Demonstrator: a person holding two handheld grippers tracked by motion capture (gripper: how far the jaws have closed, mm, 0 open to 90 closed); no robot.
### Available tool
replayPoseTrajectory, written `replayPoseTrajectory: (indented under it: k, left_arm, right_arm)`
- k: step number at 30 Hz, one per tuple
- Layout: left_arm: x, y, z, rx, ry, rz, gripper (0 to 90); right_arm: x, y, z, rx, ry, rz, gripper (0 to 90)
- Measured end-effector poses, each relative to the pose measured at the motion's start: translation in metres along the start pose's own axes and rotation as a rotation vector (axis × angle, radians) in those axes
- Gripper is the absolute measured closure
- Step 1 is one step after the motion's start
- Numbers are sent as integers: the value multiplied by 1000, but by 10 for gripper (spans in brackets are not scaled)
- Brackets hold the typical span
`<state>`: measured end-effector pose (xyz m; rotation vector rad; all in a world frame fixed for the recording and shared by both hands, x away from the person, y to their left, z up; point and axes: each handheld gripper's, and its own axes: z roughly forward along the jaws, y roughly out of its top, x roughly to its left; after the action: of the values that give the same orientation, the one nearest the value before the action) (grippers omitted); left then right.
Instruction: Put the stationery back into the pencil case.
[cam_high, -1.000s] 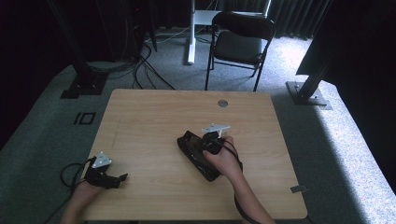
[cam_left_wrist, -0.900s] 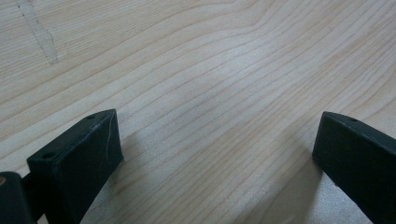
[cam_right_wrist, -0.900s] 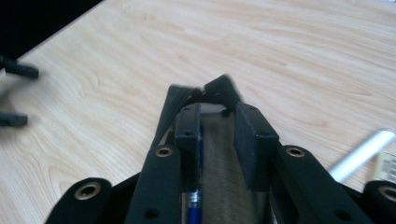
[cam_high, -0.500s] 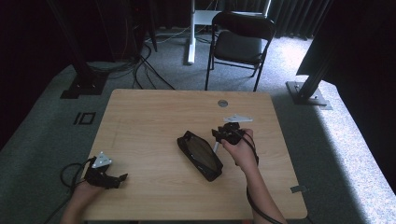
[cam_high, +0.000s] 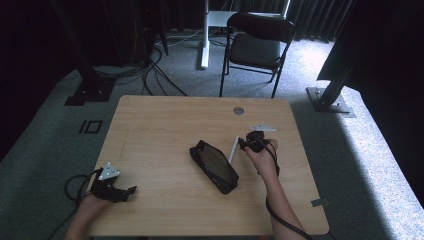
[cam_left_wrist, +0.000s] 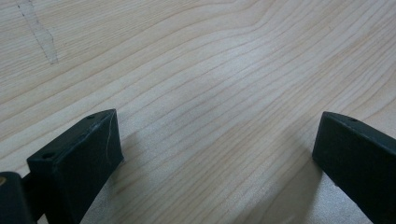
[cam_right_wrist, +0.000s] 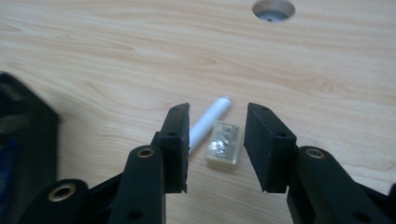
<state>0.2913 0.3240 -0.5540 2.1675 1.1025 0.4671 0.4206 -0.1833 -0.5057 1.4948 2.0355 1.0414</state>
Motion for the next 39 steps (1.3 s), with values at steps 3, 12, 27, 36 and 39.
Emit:
replayPoseTrajectory:
  k: [3,12,27,36,39]
  left_arm:
    - [0,0,0,0,0,0,16]
    - [0,0,0,0,0,0,16]
    - [0,0,0,0,0,-1,16]
    - [0,0,0,0,0,0,16]
    - [0,0,0,0,0,0,16]
  right_arm:
    - [-4,-3,7,12,-11,8,595]
    - [-8,-12,29,47,-31,37,575]
    - [-8,-14,30,80,-68,40,683]
    - [-5,-5,7,68,-44,16,684]
    - [-3,-3,1,65,-31,10,684]
